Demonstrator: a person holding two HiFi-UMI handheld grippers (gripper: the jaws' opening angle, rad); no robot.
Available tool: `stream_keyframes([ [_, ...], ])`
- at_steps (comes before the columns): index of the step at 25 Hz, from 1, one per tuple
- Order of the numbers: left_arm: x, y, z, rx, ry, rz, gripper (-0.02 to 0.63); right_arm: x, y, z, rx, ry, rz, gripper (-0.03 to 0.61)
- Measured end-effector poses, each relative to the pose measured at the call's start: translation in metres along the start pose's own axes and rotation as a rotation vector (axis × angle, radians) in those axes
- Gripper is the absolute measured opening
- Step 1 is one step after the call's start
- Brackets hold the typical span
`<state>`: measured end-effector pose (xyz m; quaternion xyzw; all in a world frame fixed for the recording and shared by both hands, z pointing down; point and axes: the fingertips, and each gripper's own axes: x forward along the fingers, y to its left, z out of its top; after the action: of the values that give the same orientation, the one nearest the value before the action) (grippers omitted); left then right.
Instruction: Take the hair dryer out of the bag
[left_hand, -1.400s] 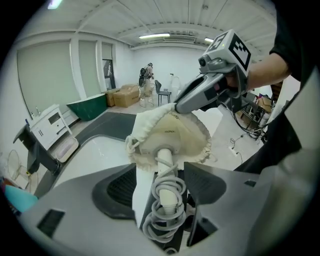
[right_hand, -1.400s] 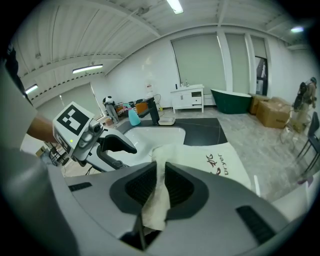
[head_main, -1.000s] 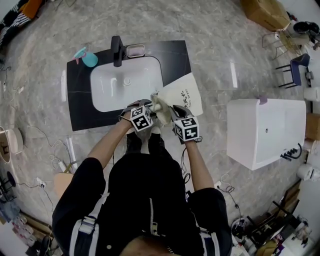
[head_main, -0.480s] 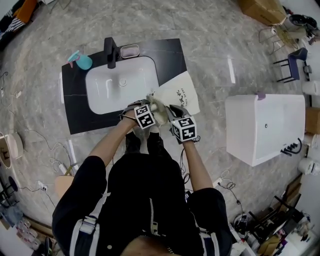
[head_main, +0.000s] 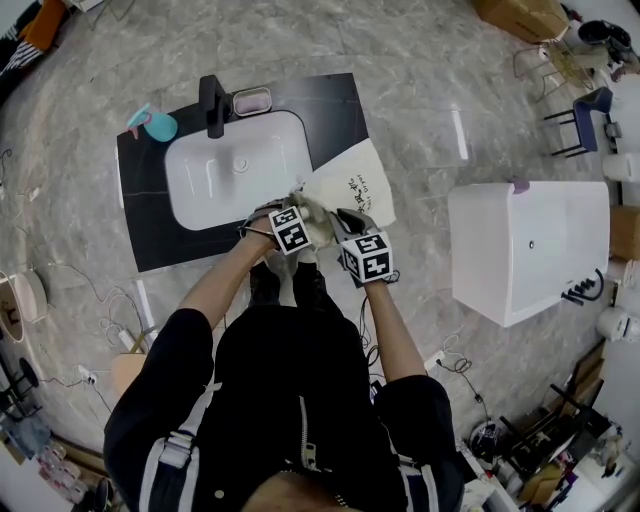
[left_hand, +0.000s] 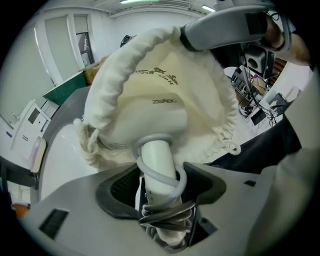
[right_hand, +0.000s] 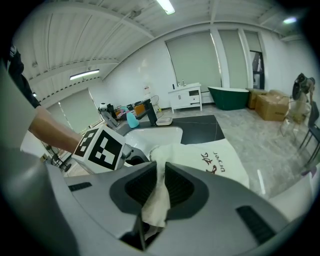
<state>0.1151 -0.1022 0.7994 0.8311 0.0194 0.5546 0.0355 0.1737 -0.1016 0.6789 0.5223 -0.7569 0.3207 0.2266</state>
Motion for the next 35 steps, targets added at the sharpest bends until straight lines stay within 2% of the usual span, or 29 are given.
stream_keyframes([
  [5,0.002,0.0,0.002,-0.002,0.007,0.0,0.299,-0.001,-0.001,0.0,0.003,-0.001,-0.002,0.061],
  [8,0.0,0.004,0.002,0.005,-0.006,0.023,0.244,-0.001,-0.002,0.0,0.006,-0.003,-0.003,0.061],
  [11,-0.002,0.003,0.003,0.021,-0.006,0.043,0.229,-0.001,-0.002,0.0,0.009,-0.002,-0.002,0.06],
  [35,-0.034,-0.026,-0.025,0.028,-0.011,0.039,0.221,0.004,0.0,0.002,-0.027,0.035,-0.051,0.058],
])
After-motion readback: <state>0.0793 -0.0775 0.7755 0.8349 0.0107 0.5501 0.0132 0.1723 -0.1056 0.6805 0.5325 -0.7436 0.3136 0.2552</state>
